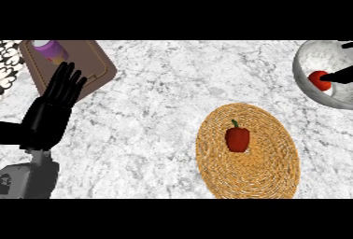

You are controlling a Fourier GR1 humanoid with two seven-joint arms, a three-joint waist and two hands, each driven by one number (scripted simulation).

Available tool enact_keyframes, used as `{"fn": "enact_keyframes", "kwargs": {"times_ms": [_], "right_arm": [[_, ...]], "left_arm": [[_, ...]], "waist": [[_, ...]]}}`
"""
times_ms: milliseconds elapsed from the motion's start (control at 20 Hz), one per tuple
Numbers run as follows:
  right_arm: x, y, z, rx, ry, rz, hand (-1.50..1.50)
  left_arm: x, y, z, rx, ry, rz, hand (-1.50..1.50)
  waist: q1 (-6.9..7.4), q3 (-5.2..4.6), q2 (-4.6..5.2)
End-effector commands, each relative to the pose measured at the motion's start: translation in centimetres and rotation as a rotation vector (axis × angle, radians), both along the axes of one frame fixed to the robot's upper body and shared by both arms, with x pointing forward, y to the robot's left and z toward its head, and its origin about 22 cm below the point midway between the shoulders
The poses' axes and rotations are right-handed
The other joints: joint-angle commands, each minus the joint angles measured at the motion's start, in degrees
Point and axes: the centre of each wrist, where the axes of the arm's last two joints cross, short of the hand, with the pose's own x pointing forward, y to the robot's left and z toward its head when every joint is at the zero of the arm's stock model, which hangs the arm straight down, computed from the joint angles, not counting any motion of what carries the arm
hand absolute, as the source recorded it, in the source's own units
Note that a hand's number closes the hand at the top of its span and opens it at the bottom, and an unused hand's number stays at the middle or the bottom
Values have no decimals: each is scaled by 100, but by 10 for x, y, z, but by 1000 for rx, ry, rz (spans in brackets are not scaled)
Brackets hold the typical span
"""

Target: Pick the tomato from the placemat and place it in the bowl

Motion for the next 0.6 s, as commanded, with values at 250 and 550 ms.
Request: {"fn": "enact_keyframes", "kwargs": {"times_ms": [250,550], "right_arm": [[-12,-32,28,440,-277,-128,-150],[-61,-92,26,443,-313,-239,-150]], "left_arm": [[-5,-9,-5,-5,5,0,0],[-6,8,-5,6,6,20,0]], "waist": [[-17,2,-3],[-141,3,-4]]}}
